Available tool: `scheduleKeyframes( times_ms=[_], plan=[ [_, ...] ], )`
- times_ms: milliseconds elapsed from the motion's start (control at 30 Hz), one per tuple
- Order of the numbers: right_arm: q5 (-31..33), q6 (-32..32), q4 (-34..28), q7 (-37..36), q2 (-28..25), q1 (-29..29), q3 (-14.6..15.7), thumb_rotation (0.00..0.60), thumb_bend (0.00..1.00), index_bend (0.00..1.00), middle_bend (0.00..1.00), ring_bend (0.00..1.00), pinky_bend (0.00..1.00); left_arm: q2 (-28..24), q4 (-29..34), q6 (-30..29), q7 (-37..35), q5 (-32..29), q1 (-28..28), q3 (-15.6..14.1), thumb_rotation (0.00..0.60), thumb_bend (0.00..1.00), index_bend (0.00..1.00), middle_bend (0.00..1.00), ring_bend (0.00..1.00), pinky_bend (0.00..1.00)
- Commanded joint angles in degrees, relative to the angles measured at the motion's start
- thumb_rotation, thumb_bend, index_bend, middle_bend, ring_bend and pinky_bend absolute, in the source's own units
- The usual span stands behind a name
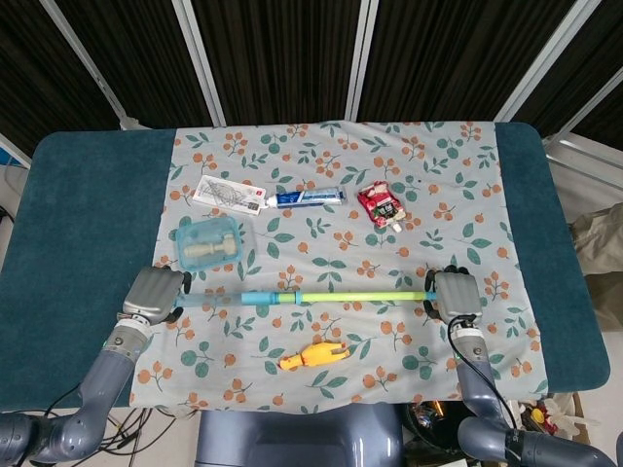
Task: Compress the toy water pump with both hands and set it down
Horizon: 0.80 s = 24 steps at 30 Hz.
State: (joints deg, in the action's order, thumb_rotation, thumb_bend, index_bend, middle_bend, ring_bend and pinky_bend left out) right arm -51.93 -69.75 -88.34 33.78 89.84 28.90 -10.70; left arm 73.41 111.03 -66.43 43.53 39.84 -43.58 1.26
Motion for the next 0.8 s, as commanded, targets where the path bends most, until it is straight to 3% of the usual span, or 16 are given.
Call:
scheduleKeyframes(
  times_ms=[33, 800],
  plan=[
    [-0.2, -0.1, -0.5, 0.3, 0.1, 0.2, -0.1, 0.6, 0.41, 0.82, 0.57, 0.31, 0.27, 0.2, 0.4, -0.1, 0.6, -0.2, -0.4, 0.1, 0.6, 0.37, 0.59, 0.53, 0.36, 0.47],
    [0.8, -0.7, -6.0, 4.1, 0.2, 2.8, -1.7, 0.6, 0.41, 0.83, 0.58, 0.31, 0.27, 4.1, 2.1, -1.9, 5.1, -6.2, -4.7, 3.3, 0.6, 0.37, 0.59, 0.53, 0.36, 0.47]
  ],
)
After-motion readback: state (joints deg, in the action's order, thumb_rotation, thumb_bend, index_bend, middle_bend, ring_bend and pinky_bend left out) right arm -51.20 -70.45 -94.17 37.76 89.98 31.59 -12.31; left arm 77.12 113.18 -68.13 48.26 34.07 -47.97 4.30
